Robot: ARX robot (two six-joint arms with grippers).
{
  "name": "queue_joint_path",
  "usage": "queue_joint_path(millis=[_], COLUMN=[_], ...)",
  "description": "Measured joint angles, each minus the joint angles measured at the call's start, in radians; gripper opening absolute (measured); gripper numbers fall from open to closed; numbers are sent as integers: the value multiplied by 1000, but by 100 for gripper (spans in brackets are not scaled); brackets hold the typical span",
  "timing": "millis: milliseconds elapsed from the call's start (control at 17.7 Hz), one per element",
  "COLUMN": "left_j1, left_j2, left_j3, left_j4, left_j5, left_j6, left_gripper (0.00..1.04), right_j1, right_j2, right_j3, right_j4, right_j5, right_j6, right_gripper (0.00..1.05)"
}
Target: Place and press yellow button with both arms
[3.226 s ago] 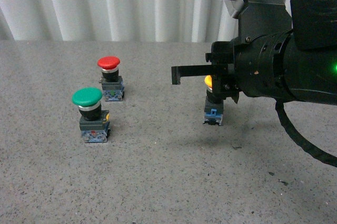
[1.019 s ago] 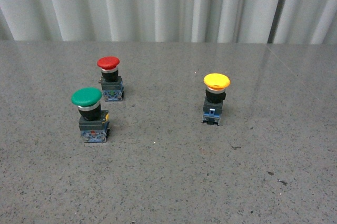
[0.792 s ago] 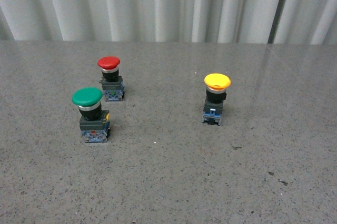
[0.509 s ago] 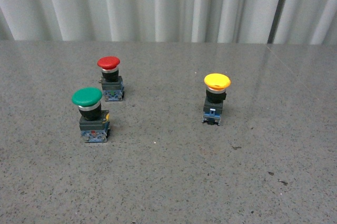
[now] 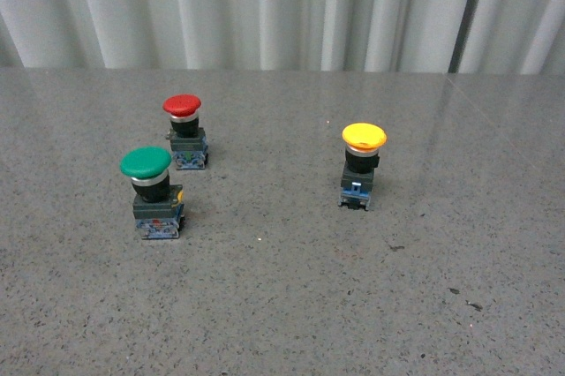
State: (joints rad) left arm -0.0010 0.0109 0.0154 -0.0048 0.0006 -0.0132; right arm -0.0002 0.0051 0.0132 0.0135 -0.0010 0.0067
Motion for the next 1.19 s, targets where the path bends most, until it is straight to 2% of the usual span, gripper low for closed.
queue_joint_path(millis=[679,906,962,1019,1075,1132,1189], left_j1=[0,0,0,0,0,0,0], left_j2=[0,0,0,0,0,0,0], left_j3=[0,0,0,0,0,0,0], left_j4=[1,1,1,1,1,0,0], left_j5=[-1,-1,-1,-1,-1,-1,-1], left_j6=[0,0,0,0,0,0,0], left_gripper=[98,98,98,98,98,98,98], right_j1=[0,0,0,0,0,0,0], right_j2=[-1,-1,-1,-1,-1,-1,-1], right_j3=[0,0,0,0,0,0,0], right_j4=[-18,-18,-18,-18,-18,-18,-18], right_j5=[0,0,0,0,0,0,0], right_j6=[0,-1,-1,-1,-1,0,0], right_gripper=[2,44,57,79,90,100,98])
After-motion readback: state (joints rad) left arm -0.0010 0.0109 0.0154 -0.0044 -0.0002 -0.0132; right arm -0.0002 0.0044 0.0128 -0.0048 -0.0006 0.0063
